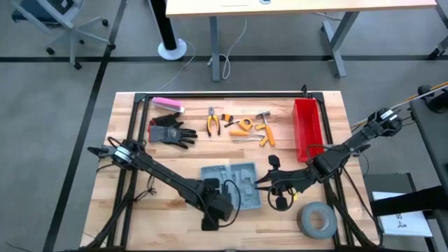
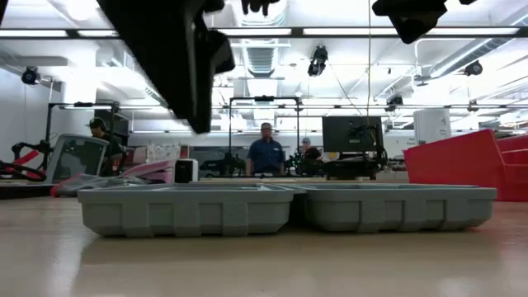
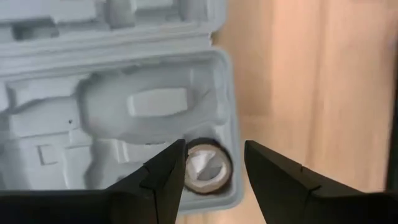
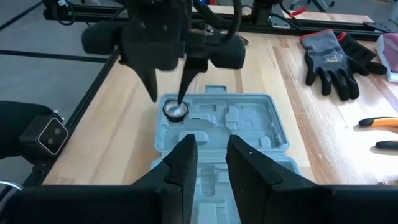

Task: Prefit tool cases
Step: Put the electrical tape into the pre-fit tool case

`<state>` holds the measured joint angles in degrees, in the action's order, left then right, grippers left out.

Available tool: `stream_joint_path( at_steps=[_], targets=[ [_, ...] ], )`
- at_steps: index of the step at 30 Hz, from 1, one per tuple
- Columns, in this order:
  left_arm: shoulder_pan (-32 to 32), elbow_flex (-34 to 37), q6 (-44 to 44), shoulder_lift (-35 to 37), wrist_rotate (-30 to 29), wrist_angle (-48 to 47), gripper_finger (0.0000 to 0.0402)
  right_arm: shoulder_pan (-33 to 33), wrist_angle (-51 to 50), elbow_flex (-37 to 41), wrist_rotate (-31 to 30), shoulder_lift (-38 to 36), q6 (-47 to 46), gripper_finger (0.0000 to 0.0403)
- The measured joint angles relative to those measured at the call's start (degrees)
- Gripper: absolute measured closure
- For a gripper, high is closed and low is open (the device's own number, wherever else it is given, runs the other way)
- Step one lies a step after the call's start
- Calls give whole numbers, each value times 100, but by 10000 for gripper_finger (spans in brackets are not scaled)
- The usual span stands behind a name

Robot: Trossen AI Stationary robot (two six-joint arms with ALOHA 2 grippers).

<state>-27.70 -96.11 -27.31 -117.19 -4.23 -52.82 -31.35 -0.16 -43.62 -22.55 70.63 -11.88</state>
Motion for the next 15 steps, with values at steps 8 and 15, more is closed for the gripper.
stream_joint_path(
  at_steps=[8, 15],
  targets=[
    [0, 236, -122, 13, 26, -8, 226, 0, 0, 0, 0, -2, -9, 326],
    [0, 1156, -125, 15, 297, 628, 231, 0, 1, 0, 0, -2, -8, 337]
  ],
)
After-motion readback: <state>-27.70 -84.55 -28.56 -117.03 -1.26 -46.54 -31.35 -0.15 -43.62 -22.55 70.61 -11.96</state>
